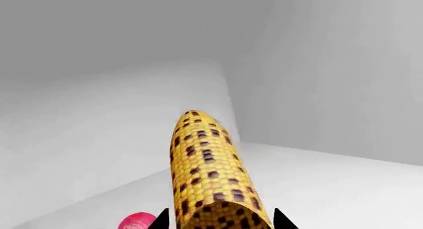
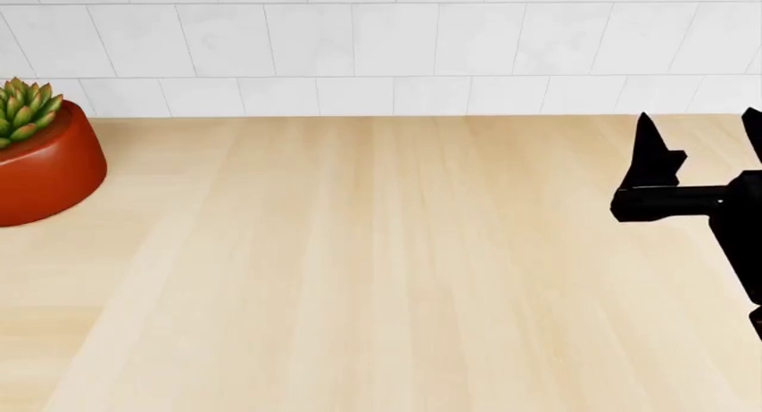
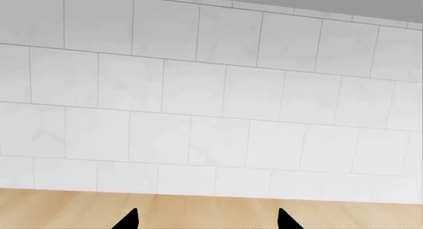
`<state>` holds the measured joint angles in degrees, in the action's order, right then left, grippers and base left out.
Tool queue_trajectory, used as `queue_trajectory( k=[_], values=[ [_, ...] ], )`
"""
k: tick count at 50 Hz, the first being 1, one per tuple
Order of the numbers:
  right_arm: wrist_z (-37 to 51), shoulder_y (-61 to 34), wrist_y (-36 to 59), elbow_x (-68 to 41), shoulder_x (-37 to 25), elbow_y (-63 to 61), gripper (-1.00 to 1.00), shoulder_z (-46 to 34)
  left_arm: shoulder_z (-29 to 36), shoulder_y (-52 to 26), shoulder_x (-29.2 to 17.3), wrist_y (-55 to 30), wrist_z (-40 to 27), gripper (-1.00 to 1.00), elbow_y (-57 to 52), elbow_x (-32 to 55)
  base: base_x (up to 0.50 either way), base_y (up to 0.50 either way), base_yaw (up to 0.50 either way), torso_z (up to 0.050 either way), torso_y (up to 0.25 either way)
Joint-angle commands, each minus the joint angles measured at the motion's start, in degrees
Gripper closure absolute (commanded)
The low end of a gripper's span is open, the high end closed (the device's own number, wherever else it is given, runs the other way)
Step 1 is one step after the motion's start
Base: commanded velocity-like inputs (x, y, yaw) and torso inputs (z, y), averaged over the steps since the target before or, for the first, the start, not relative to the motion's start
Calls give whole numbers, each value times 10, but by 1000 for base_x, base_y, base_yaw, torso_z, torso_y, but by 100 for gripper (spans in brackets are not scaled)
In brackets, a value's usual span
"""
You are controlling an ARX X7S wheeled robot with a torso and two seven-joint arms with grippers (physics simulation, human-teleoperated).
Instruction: Pick the corn, beet from the counter and place them in the cabinet. Then close the cabinet.
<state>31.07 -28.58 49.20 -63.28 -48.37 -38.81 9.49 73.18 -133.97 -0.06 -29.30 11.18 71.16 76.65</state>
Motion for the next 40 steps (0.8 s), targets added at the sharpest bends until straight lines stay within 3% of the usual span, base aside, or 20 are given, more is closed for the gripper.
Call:
queue_trajectory(
  k=[1, 16, 29, 40],
  values=[
    [0, 7, -4, 0, -1, 0, -100, 4, 60, 16, 0, -4, -9, -100, 16, 8, 0, 0, 0, 0, -10],
    [1, 8, -6, -2, -3, 0, -100, 6, 76, 10, -5, 12, -9, -100, -18, 6, 0, 0, 0, 0, -3],
    [8, 4, -2, -16, -9, -4, -100, 12, 42, 4, -115, 22, -101, -100, -288, 7, 0, 0, 0, 0, 0],
    [13, -9, 4, -20, -10, -5, -100, 1, 8, 18, -192, 61, -143, -100, -454, -8, 0, 0, 0, 0, 0]
  ],
)
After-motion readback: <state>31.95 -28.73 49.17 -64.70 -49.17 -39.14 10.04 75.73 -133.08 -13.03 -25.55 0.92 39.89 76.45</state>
